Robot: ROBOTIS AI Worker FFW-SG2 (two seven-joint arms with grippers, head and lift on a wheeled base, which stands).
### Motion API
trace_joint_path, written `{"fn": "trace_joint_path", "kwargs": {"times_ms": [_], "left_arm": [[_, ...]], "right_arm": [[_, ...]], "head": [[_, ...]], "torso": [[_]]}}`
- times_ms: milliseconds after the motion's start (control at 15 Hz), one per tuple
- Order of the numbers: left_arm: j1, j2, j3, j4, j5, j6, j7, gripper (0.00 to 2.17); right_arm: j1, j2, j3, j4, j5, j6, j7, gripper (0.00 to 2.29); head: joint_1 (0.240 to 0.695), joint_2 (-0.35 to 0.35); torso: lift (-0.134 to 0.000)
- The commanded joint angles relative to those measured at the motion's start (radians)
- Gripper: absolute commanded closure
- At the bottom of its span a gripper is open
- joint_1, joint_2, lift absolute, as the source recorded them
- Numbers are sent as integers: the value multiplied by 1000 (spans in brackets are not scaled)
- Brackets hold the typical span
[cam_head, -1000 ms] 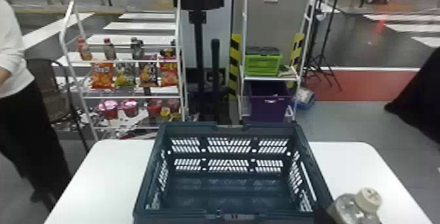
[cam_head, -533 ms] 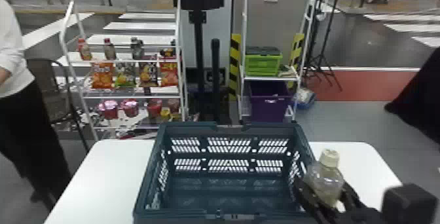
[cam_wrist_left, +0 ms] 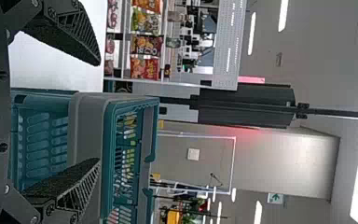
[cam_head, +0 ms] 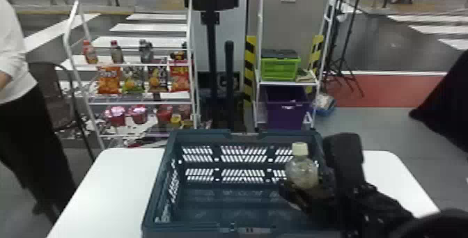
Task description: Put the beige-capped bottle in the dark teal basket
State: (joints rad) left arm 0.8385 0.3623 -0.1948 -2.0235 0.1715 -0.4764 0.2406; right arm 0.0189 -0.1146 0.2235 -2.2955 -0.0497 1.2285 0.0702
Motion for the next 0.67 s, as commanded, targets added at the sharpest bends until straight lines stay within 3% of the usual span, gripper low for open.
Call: {"fn": "trace_joint_path", "kwargs": {"times_ms": [0,267,600], "left_arm": [[2,0,0,5,-1,-6,0,157],[7,-2,0,8,-1,-15,5,154],[10,-3,0,17,-3,-27,5,154]], "right_arm": [[-114,16,50,113,-22,81,-12,2287],[-235,78,82,298,-41,105,-13,2287],[-341,115,91,501,-101,133,-15,2287]], "head": [[499,0],[499,0],[499,0]], "torso": [[0],[0],[0]]}}
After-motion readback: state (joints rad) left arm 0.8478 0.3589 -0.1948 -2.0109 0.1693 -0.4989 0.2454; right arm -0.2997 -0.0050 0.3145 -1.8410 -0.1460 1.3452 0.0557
